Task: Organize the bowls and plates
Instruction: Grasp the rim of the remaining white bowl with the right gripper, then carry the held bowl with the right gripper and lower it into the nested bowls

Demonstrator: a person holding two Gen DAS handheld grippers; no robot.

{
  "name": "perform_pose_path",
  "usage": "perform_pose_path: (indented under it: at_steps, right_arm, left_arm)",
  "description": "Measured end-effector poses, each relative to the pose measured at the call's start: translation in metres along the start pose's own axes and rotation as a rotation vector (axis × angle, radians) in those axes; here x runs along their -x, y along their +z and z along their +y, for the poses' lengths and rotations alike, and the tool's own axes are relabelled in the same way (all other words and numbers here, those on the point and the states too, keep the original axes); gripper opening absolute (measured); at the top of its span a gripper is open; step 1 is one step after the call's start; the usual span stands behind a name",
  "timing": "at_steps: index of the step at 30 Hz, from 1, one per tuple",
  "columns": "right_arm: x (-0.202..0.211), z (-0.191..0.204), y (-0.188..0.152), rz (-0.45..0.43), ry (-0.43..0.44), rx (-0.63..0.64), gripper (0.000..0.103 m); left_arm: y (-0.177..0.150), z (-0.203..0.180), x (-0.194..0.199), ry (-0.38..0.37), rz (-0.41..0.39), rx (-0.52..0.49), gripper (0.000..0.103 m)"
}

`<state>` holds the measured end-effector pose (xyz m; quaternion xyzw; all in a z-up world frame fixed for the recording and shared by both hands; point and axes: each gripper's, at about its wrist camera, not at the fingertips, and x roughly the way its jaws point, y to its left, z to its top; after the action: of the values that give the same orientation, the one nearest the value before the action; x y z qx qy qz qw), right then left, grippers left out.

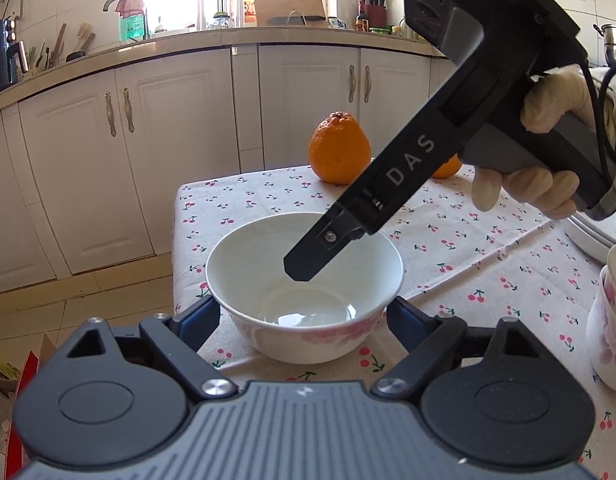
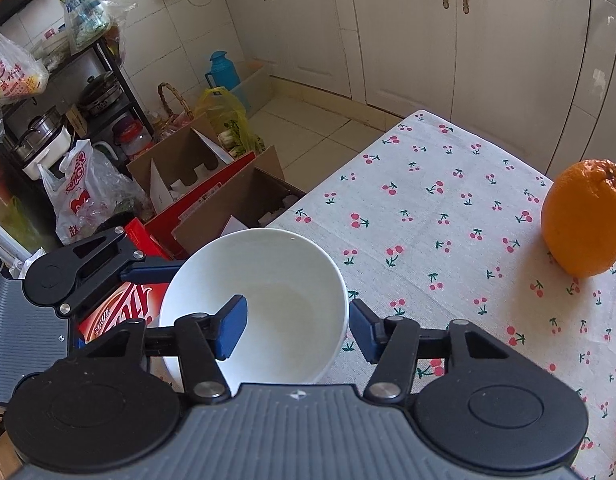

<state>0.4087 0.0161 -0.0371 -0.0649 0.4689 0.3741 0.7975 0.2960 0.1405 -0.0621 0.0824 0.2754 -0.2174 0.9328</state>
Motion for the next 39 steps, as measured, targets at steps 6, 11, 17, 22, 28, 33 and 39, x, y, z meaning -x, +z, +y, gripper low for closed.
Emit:
perform_pose_path:
  at_steps: [6, 11, 17, 22, 28, 33, 39]
  right_arm:
    - [0.0, 0.0, -0.001, -0.002, 0.009, -0.001, 0.059]
    - [0.002, 0.001, -0.002, -0.004, 0.011, 0.001, 0.059]
    - [0.016, 0.006, -0.007, -0.02, 0.008, -0.001, 0.059]
    - [0.041, 0.018, -0.017, -0.041, 0.002, 0.003, 0.059]
    - [0.076, 0.032, -0.037, -0.059, -0.002, -0.001, 0.059]
    - [0.105, 0.04, -0.058, -0.074, -0.006, -0.02, 0.059]
    - [0.136, 0.051, -0.086, -0.092, -0.011, -0.021, 0.059]
  left_arm:
    - [0.0, 0.0, 0.0, -0.002, 0.001, 0.001, 0.09]
    - [0.001, -0.001, 0.002, -0.007, 0.008, 0.001, 0.089]
    - [0.007, -0.01, 0.014, -0.007, 0.009, -0.016, 0.09]
    - [0.013, -0.024, 0.032, -0.019, 0.005, -0.022, 0.09]
    - [0.019, -0.051, 0.058, -0.028, 0.008, -0.05, 0.09]
    - [0.024, -0.075, 0.077, -0.045, 0.009, -0.067, 0.09]
    - [0.023, -0.102, 0.097, -0.06, 0.008, -0.088, 0.09]
